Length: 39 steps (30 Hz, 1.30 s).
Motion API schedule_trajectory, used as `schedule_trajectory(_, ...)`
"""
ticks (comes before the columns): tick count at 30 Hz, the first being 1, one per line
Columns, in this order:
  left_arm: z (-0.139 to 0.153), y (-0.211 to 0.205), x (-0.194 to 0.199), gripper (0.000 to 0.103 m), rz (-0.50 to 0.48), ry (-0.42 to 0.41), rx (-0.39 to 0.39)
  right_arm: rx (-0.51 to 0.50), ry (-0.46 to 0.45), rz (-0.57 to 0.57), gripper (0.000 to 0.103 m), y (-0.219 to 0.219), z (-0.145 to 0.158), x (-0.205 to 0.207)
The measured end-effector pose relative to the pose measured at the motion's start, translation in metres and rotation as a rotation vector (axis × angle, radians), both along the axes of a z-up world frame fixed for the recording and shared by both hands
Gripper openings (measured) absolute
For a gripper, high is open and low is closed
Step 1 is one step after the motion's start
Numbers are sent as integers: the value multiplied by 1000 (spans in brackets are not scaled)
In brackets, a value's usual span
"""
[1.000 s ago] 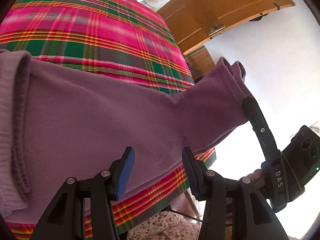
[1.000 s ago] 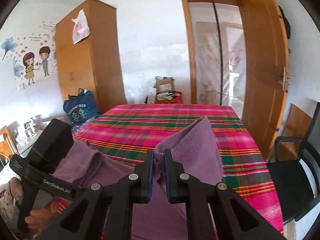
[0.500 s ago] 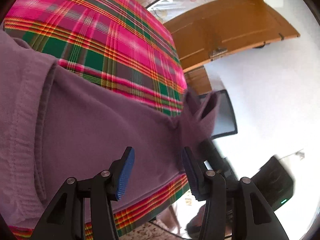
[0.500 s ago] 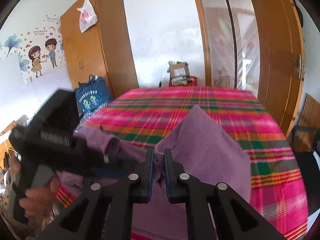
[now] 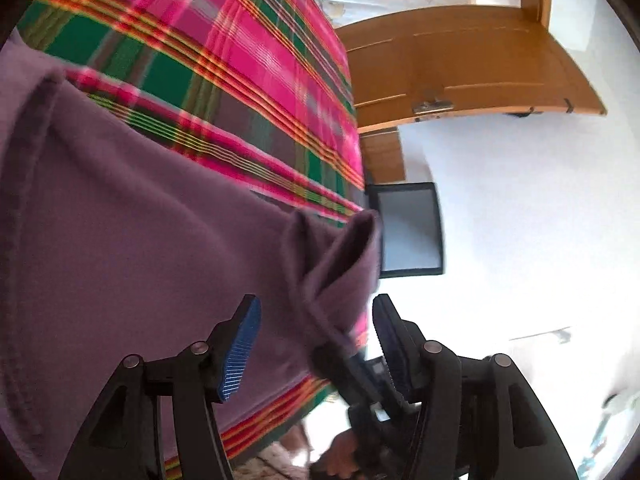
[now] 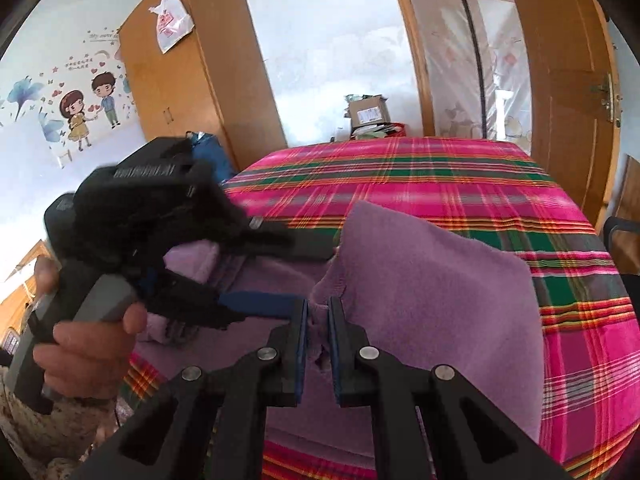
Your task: Fold clothes
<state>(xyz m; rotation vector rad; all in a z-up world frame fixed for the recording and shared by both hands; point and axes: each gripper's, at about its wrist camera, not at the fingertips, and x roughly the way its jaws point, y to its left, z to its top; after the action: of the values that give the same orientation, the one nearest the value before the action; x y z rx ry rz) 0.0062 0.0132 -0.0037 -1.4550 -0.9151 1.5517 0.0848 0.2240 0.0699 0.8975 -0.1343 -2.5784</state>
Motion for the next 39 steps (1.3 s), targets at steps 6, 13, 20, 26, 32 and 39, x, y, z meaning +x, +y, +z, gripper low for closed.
schedule_trajectory(6, -7, 18, 1, 61, -51, -36, -21, -29, 0, 40, 10, -1, -2, 7)
schedule_trajectory(13, -10, 24, -1, 54, -38, -66, 0, -46, -13, 58, 11, 2, -6, 12)
schedule_trajectory(20, -13, 28, 2, 17, -26, -78, -51, -71, -28, 33, 27, 19, -6, 20)
schedule_trajectory(26, -7, 27, -1, 14, -5, -112, -4, -94, -30, 57, 29, 40, -12, 42)
schedule_trajectory(32, 23, 32, 4, 13, -42, -93, 69, -26, -14, 3, 29, 37, -30, 44)
schedule_trajectory(39, 40, 22, 6, 13, -47, -101, 150, 14, 36, -184, 29, 51, -40, 38)
